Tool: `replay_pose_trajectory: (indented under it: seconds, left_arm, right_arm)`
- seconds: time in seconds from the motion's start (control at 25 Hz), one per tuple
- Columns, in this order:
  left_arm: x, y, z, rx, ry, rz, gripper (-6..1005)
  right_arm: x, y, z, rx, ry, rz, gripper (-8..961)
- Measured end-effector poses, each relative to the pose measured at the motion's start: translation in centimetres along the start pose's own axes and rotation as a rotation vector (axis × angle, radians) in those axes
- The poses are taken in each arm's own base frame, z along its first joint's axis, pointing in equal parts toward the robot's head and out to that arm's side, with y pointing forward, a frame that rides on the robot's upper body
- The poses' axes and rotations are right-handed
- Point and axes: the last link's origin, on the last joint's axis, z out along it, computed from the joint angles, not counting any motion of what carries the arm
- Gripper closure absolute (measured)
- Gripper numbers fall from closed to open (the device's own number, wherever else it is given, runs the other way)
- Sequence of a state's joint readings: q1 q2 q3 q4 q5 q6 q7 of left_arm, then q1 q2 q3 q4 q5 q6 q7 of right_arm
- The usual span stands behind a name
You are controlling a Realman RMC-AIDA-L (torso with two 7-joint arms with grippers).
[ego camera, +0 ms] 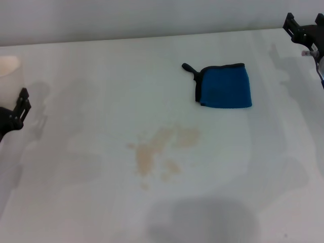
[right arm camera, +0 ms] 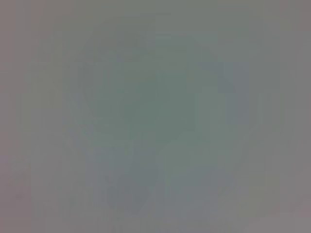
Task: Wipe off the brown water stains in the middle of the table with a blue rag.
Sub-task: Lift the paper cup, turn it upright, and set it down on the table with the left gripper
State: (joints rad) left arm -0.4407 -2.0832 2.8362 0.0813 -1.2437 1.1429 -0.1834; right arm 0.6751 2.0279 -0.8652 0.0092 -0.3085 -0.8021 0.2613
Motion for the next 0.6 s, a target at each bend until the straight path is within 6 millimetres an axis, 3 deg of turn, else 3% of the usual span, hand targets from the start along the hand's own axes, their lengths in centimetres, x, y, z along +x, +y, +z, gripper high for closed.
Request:
replay_pose_trajectory:
  seconds: [0.6]
  left_arm:
    - [-1.9,-0.2,0.3,0.049,-0.141,-0.032,375]
  right_arm:
    - [0.2,0.1,-0.1,0.002,0.01,0.007,158]
